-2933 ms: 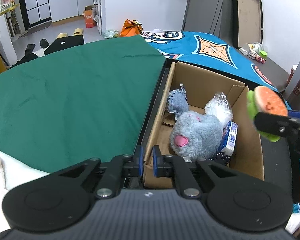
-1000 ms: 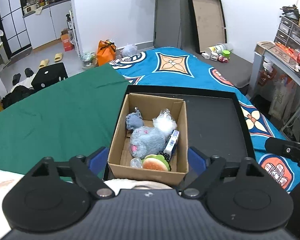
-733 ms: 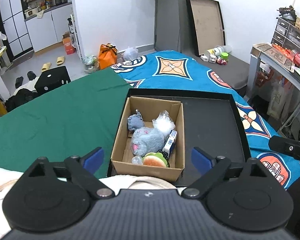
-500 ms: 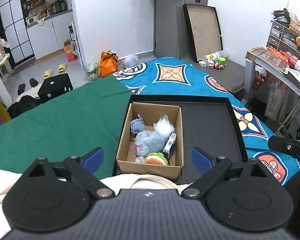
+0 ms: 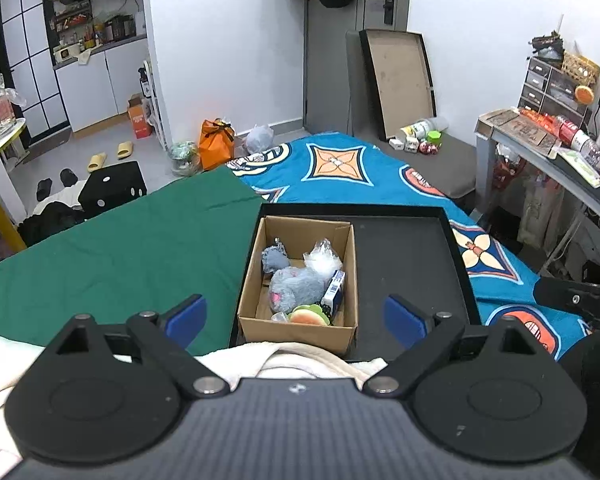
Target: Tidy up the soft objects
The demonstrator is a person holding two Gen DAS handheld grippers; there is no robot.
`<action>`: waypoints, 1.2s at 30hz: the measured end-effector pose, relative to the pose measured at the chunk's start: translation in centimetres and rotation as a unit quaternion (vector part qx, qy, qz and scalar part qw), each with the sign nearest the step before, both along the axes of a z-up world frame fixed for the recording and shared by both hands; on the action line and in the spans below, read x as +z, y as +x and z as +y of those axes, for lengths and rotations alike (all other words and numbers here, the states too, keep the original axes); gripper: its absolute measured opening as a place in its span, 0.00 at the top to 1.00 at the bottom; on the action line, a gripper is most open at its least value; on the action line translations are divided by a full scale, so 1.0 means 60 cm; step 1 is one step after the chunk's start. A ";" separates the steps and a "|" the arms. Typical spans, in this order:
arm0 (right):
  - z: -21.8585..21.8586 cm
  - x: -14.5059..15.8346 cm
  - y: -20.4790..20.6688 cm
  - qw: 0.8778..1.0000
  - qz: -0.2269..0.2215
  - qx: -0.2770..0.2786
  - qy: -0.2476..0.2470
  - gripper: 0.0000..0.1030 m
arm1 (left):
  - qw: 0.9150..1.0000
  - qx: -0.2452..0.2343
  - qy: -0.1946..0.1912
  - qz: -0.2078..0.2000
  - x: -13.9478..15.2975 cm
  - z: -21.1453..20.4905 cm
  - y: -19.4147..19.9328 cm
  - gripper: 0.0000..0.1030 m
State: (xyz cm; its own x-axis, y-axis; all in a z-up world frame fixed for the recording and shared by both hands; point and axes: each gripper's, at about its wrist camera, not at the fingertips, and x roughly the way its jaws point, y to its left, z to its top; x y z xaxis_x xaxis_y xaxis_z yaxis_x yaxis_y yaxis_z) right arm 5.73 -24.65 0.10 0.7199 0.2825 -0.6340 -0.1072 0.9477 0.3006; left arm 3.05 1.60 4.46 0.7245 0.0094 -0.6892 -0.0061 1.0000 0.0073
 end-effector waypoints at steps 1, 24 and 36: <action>0.001 0.004 -0.004 1.000 -0.003 0.000 -0.002 0.00 | 1.000 0.000 0.001 -0.004 0.004 0.000 -0.003 0.08; -0.005 0.040 -0.069 0.999 -0.036 -0.003 -0.033 0.00 | 0.999 -0.001 0.010 -0.050 0.036 -0.010 -0.075 0.07; -0.011 0.036 -0.078 0.999 -0.039 -0.004 -0.035 0.00 | 0.998 0.000 0.013 -0.056 0.035 -0.014 -0.087 0.07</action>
State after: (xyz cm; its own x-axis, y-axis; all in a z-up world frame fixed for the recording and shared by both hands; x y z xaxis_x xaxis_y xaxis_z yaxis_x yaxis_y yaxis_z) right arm 1.02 -25.30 2.27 0.7697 0.2322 -0.5947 -0.1189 0.9673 0.2239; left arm -2.19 0.73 6.59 0.7967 0.0265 -0.6038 -0.0090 0.9994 0.0320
